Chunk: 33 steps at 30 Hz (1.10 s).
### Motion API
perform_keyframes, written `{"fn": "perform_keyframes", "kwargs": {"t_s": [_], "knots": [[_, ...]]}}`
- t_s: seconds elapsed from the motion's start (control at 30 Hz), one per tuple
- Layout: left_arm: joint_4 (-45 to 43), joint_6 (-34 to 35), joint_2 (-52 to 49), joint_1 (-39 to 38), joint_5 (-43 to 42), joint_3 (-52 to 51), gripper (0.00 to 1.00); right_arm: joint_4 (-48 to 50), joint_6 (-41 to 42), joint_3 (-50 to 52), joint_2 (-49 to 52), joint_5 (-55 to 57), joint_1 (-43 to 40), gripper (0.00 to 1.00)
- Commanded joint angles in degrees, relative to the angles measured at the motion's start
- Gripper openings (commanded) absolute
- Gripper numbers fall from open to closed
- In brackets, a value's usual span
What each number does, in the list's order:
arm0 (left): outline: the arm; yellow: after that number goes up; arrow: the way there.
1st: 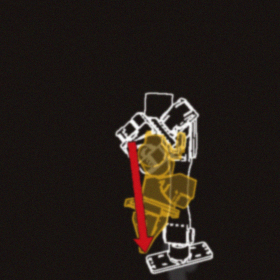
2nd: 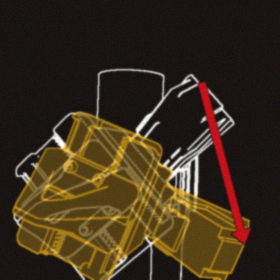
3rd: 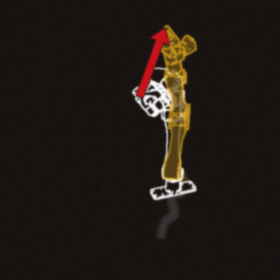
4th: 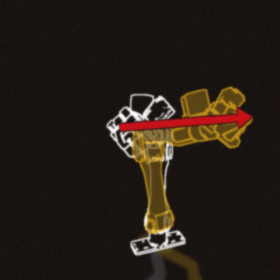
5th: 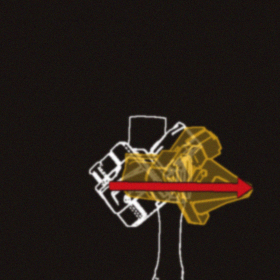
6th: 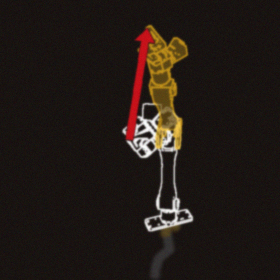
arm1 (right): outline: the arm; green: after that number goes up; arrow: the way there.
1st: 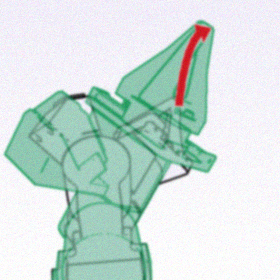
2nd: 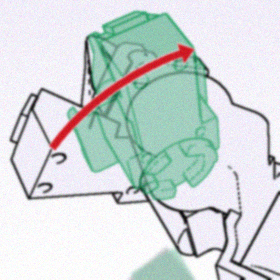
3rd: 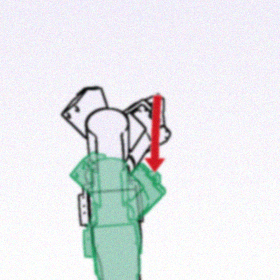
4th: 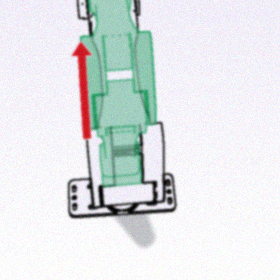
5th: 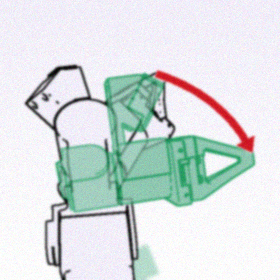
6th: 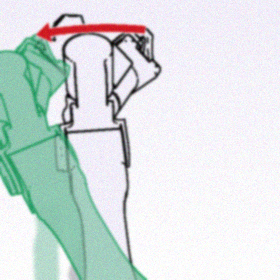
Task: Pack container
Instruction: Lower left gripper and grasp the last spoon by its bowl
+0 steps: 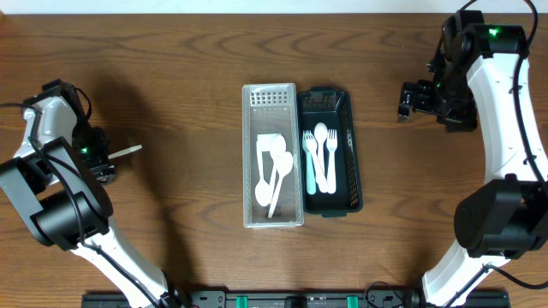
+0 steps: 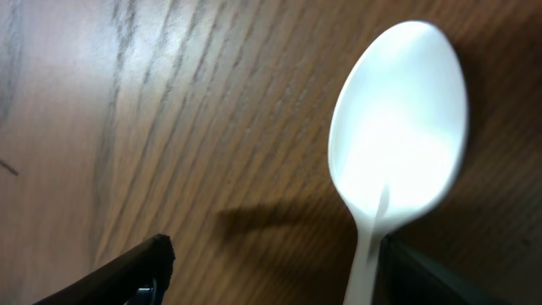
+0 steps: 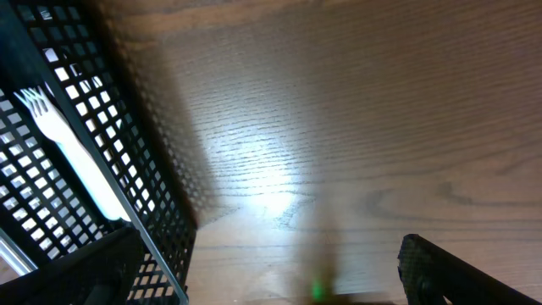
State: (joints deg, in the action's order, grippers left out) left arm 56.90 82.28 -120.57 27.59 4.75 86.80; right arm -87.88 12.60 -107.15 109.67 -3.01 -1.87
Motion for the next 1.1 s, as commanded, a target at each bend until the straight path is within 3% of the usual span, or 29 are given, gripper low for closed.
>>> {"fn": "perform_keyframes", "kwargs": {"t_s": [0.0, 0.33, 0.53, 0.87, 1.07], "knots": [[0.94, -0.13, -1.97, -0.02, 1.07, -0.76, 0.79, -0.22, 0.66, 0.07, 0.33, 0.15, -0.52, 0.99], [0.24, -0.11, -3.85, -0.02, 0.81, -1.25, 0.8, -0.61, 0.66, 0.07, 0.33, 0.17, -0.52, 0.99], [-0.17, -0.11, -3.85, -0.02, 0.68, -1.25, 0.47, -0.9, 0.66, 0.07, 0.33, 0.17, -0.52, 0.99], [-0.17, -0.11, -3.87, -0.02, 0.68, -1.25, 0.25, -0.83, 0.66, 0.07, 0.33, 0.17, -0.52, 0.99], [-0.17, -0.13, -3.85, -0.02, 0.66, -1.25, 0.25, -0.83, 0.63, 0.07, 0.33, 0.2, -0.52, 0.99]]}}
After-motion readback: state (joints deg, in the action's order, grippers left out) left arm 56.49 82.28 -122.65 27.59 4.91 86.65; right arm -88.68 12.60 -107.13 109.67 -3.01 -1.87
